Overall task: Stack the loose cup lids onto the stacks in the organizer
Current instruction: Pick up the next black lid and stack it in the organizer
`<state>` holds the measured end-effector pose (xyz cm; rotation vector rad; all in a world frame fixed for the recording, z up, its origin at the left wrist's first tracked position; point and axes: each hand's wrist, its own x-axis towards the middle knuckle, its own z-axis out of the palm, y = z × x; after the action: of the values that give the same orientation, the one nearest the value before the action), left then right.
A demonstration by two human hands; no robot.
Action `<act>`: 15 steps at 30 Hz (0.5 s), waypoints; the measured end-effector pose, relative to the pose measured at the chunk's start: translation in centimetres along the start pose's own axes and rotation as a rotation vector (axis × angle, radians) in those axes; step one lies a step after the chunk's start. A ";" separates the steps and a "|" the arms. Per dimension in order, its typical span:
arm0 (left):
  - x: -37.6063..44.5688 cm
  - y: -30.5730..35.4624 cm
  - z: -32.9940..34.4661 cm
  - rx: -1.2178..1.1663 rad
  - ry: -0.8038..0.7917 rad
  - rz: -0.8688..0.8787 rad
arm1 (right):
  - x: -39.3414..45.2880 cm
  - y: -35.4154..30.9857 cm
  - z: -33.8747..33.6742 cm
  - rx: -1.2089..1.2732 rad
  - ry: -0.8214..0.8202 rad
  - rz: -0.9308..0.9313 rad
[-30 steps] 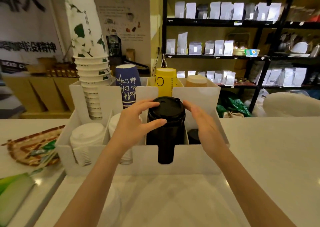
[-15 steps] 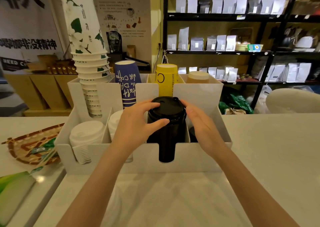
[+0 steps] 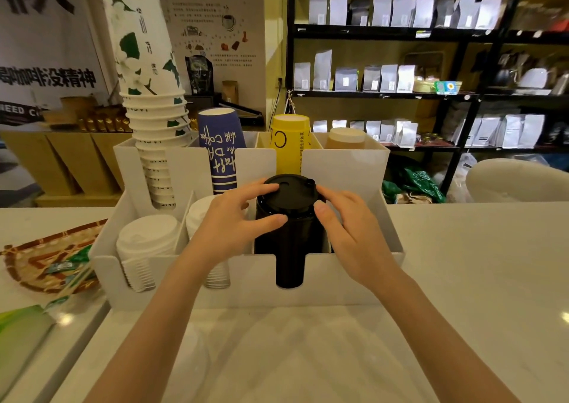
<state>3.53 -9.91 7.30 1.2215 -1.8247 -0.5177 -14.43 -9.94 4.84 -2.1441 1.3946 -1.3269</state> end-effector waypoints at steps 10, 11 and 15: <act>0.0 -0.7 0.7 -0.008 0.037 0.035 | -1.0 -0.1 0.6 -0.130 0.046 -0.047; 0.0 -0.7 0.8 -0.009 0.035 0.039 | -1.1 -0.1 0.5 -0.126 0.029 -0.043; -0.2 -0.9 1.0 0.010 0.025 0.072 | -1.6 -0.6 -0.8 -0.054 -0.138 0.022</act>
<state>3.21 -10.23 6.03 1.1595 -1.8454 -0.4511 -14.88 -8.11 4.74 -2.2020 1.4102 -1.1226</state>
